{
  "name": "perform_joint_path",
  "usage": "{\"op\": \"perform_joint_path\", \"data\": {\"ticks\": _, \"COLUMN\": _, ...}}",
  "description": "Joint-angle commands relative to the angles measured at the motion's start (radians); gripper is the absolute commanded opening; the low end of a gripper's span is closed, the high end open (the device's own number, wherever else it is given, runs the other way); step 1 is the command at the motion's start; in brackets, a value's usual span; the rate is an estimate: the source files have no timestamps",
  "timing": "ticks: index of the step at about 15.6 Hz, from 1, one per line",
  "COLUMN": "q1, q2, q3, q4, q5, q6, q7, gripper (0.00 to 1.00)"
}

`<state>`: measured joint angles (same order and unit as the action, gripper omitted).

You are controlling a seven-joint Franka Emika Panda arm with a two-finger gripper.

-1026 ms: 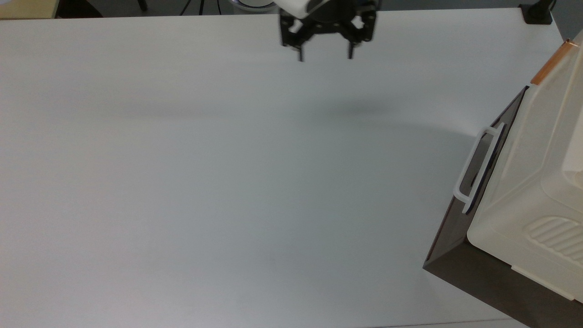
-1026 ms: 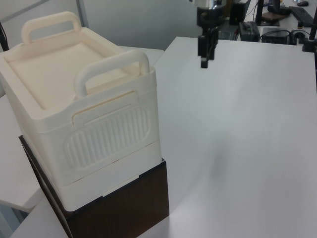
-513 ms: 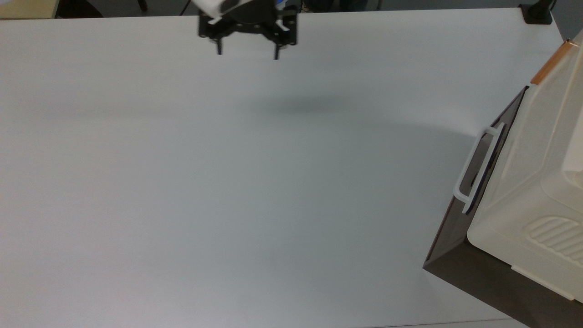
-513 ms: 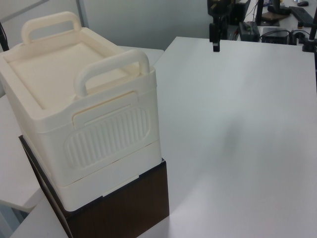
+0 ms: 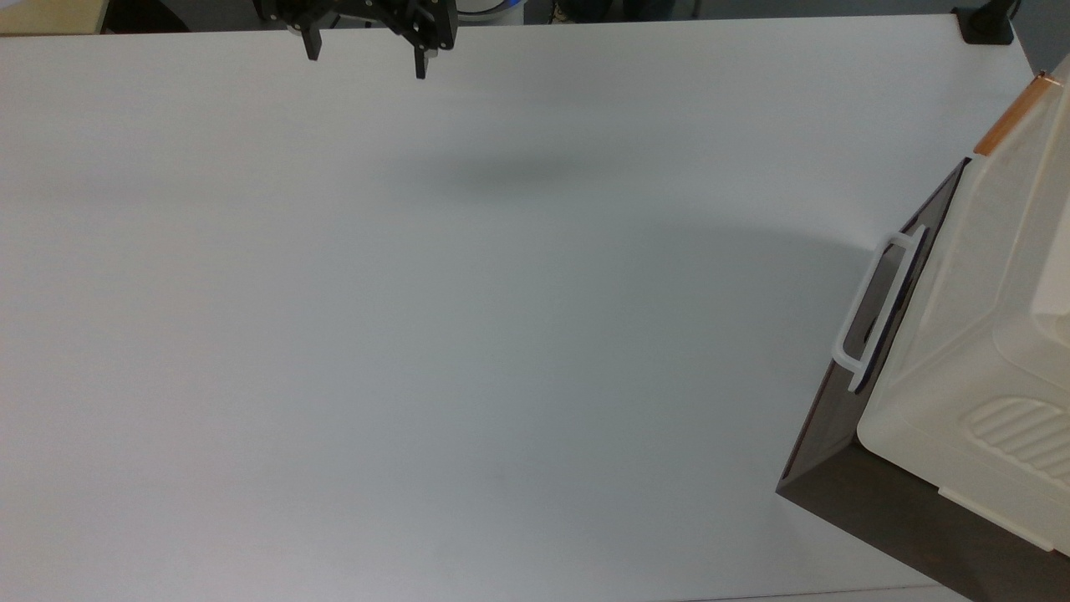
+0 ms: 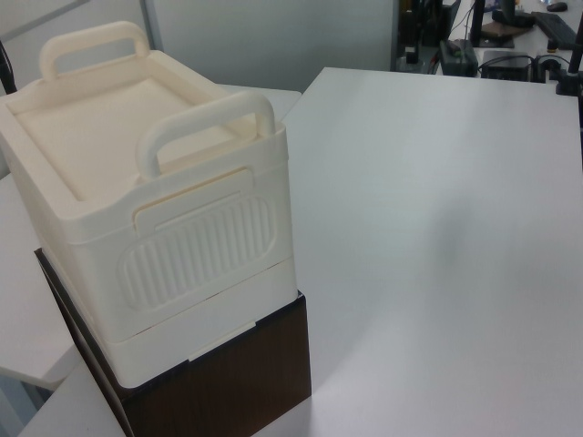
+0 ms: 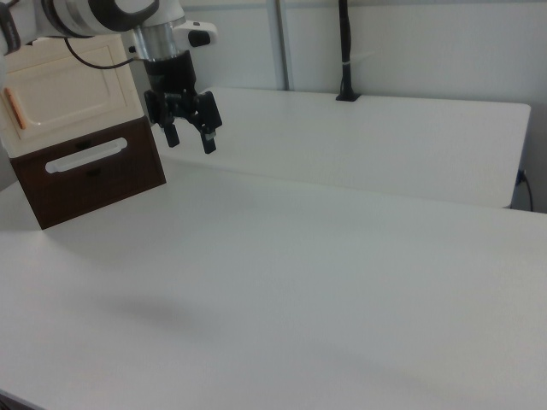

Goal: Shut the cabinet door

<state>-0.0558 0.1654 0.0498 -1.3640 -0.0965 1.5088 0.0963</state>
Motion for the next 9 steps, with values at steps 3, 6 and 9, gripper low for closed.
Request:
{"op": "perform_joint_path", "data": {"ticks": 3, "q1": -0.055, "q2": -0.04, "q3": -0.007, "q4": -0.046, "q5": 0.018, "q6": -0.005, "q7": -0.004, "gripper": 1.0}}
{"op": "perform_joint_path", "data": {"ticks": 6, "q1": -0.078, "q2": -0.056, "q3": -0.01, "q4": -0.046, "q5": 0.02, "q6": -0.019, "q7": -0.006, "gripper": 1.0}}
{"op": "perform_joint_path", "data": {"ticks": 9, "q1": -0.078, "q2": -0.038, "q3": -0.008, "q4": -0.046, "q5": 0.027, "q6": 0.008, "q7": -0.003, "gripper": 1.0}}
